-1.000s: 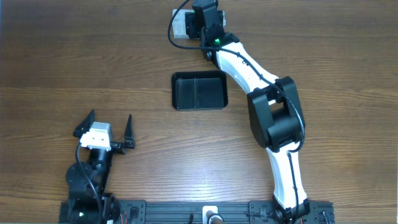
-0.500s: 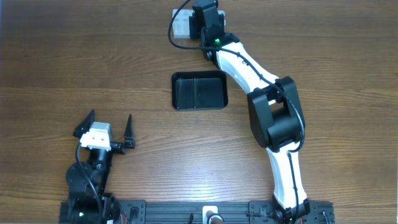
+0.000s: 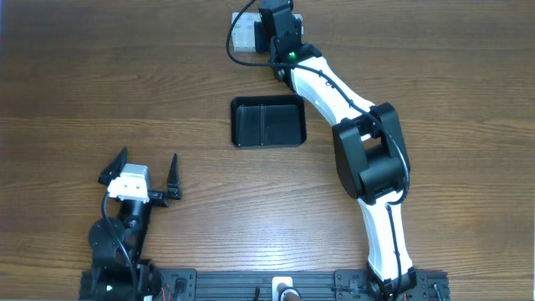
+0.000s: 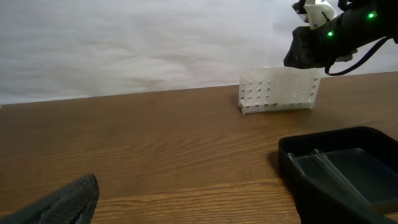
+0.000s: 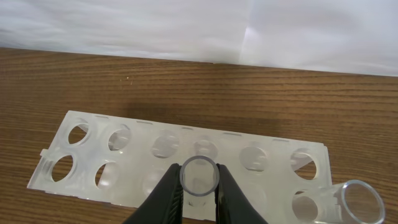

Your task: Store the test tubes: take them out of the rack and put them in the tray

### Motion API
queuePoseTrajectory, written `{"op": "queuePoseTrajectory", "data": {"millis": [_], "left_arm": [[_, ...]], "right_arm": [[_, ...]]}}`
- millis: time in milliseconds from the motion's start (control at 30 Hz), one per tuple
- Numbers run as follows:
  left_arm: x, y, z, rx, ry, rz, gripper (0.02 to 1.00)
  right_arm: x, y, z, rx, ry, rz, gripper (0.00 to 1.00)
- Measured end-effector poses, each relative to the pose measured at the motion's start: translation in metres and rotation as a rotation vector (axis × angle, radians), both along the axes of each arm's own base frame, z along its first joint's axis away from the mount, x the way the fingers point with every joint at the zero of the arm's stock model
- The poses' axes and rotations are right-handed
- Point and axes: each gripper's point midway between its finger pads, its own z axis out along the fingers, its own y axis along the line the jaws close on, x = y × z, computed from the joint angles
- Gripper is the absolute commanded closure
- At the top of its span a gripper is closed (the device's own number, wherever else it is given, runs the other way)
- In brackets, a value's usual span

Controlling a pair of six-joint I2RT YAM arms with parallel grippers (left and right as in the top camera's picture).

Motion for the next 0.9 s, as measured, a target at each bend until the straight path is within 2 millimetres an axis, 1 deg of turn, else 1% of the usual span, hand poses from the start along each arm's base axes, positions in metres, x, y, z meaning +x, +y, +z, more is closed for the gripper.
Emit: {"op": "queuePoseTrajectory", "data": {"millis": [167, 467, 533, 567, 633, 667, 700, 767, 800, 867, 900], "left_arm": [[0.0, 0.0, 0.0, 0.0, 0.0, 0.0, 0.02], [0.0, 0.0, 0.0, 0.0, 0.0, 0.0, 0.018], [0.0, 0.0, 0.0, 0.0, 0.0, 0.0, 0.018], [0.0, 0.0, 0.0, 0.0, 0.0, 0.0, 0.018], [0.0, 0.0, 0.0, 0.0, 0.0, 0.0, 0.018], [0.0, 0.0, 0.0, 0.0, 0.0, 0.0, 0.018], [0.0, 0.0, 0.0, 0.0, 0.0, 0.0, 0.02], [0.0, 0.0, 0.0, 0.0, 0.0, 0.0, 0.018], [0.0, 0.0, 0.0, 0.0, 0.0, 0.0, 0.02], [0.0, 0.0, 0.0, 0.0, 0.0, 0.0, 0.02], [0.0, 0.0, 0.0, 0.0, 0.0, 0.0, 0.018]], "right_arm": [[0.0, 0.0, 0.0, -0.001, 0.0, 0.0, 0.901], [0.0, 0.001, 0.001, 0.0, -0.003, 0.002, 0.912], [-0.001, 0.002, 0.004, -0.005, -0.006, 0.007, 0.915], [-0.002, 0.001, 0.009, -0.007, -0.011, 0.01, 0.915], [-0.003, 0.002, 0.027, -0.006, -0.038, 0.018, 0.915], [-0.004, 0.002, 0.041, -0.001, -0.056, 0.021, 0.917], [-0.006, 0.002, 0.059, 0.006, -0.082, 0.024, 0.917], [-0.014, 0.0, 0.112, 0.032, -0.159, 0.03, 0.919], [-0.018, -0.002, 0.13, 0.04, -0.186, 0.031, 0.917], [-0.032, -0.008, 0.183, 0.068, -0.261, 0.034, 0.921], [-0.043, -0.012, 0.214, 0.085, -0.301, 0.033, 0.923]]}}
